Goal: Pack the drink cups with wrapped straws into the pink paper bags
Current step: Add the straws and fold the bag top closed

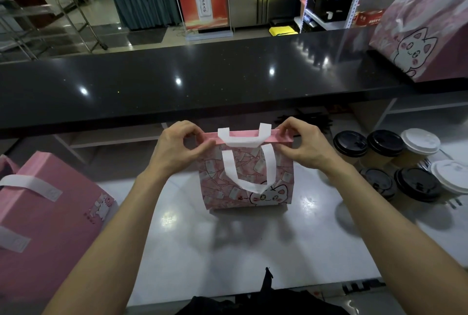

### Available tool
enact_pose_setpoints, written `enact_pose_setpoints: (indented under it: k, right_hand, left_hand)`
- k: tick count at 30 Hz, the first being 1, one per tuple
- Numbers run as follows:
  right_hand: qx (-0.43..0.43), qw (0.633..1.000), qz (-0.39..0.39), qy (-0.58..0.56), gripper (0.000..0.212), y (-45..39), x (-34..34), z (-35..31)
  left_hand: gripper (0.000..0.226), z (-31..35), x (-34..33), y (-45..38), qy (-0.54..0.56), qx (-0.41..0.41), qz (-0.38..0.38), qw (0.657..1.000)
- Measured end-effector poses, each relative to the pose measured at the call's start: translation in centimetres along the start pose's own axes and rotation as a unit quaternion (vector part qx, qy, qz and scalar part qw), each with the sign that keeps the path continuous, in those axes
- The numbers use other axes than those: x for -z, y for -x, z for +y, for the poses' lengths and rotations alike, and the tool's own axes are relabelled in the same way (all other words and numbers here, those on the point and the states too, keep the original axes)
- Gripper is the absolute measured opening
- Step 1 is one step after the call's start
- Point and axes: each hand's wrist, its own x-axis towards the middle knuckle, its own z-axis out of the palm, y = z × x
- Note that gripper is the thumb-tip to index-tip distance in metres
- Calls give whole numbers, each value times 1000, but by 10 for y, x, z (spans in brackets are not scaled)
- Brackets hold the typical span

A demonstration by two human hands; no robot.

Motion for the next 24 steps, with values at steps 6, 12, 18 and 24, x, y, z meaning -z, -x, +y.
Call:
enact_pose_setpoints:
  k: [6, 12, 18, 24]
  right_hand:
    - [-3, 1000, 2, 2, 36, -6, -1, 1]
    - [54, 997, 4, 63, 14, -14, -7, 9]
    - [68, 995, -1, 77, 6, -16, -7, 12]
    - [68, 995, -25, 73, 9, -20, -8, 15]
  left_hand:
    - [33, 12, -1, -8, -6, 11, -27, 1000]
    - [19, 17, -3, -10, -38, 8, -67, 997]
    - [20, 20, -8, -8, -97, -7, -42, 994]
    - [26, 35, -20, -9, -14, -1, -74, 997]
